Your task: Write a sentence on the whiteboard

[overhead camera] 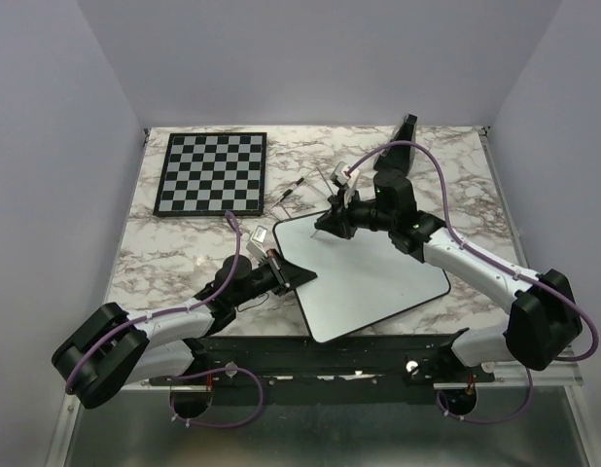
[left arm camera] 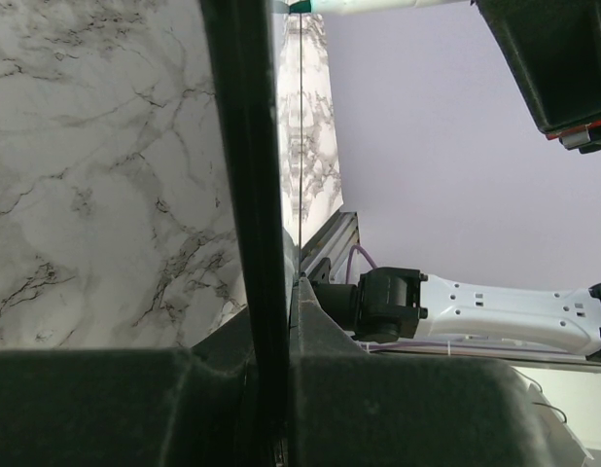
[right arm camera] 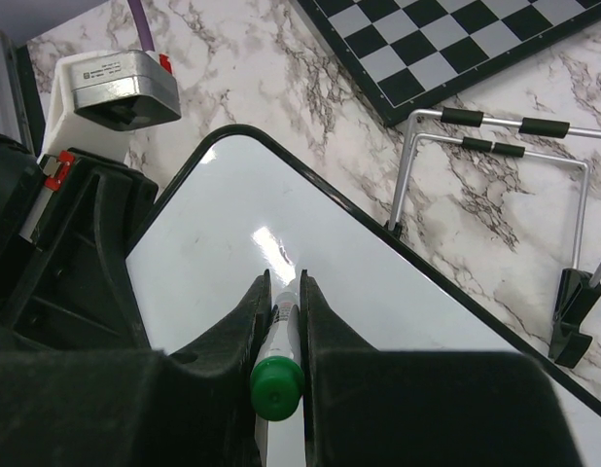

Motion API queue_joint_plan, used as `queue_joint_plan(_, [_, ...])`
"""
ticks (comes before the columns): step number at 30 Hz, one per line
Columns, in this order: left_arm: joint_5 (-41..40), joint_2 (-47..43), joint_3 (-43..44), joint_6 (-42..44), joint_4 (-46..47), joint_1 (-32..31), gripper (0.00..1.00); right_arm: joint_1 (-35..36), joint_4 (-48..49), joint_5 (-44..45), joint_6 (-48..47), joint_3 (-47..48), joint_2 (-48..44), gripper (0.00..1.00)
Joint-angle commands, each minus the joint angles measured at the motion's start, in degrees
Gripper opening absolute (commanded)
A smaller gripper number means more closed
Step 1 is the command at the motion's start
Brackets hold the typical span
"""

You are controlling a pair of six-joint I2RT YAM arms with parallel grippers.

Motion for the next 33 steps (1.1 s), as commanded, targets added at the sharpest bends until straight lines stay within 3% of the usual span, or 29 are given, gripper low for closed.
queue_joint_plan(1, [-1.5, 0.6, 1.1, 5.4, 0.8, -0.7, 0.00, 0.7, 0.7, -1.5, 0.6, 1.5, 1.3, 0.01])
queue_joint_plan(15, [-1.8, 0.8, 0.8, 5.4, 0.9, -0.7, 0.00, 1.3, -1.0, -6.0, -0.8, 1.1, 0.7, 0.01])
queue_joint_plan(33, [-2.2, 0.2, 0.5, 5.5, 0.5, -0.7, 0.00, 1.3, -8.3, 0.0, -3.8, -0.9, -2.9, 0.01])
